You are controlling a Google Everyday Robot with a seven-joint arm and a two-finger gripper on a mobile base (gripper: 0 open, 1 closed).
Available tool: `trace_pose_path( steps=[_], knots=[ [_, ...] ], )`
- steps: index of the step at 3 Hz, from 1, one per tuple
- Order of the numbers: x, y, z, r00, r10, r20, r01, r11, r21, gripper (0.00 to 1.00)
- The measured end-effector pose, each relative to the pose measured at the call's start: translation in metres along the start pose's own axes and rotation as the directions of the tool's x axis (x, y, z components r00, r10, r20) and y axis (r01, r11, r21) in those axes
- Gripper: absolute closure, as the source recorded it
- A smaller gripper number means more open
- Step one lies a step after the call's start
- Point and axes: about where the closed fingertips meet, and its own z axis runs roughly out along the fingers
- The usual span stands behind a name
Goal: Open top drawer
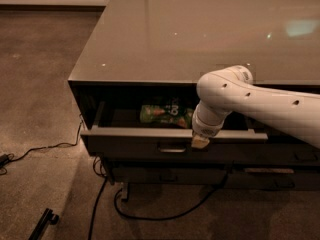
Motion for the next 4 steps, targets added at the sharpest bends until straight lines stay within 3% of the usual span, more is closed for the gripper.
trace_pose_path(
  steps=[1, 2, 4],
  knots=[
    [0.0114, 0.0242, -0.0097, 1.000, 0.020, -0.011, -0.020, 0.9998, 0.000, 0.87],
    [0.0130, 0.0306, -0.0089, 1.000, 0.021, -0.015, -0.021, 0.9998, -0.001, 0.84],
    [0.0129, 0.0315, -0.0087, 1.000, 0.021, -0.015, -0.021, 0.9998, -0.001, 0.38]
  ],
)
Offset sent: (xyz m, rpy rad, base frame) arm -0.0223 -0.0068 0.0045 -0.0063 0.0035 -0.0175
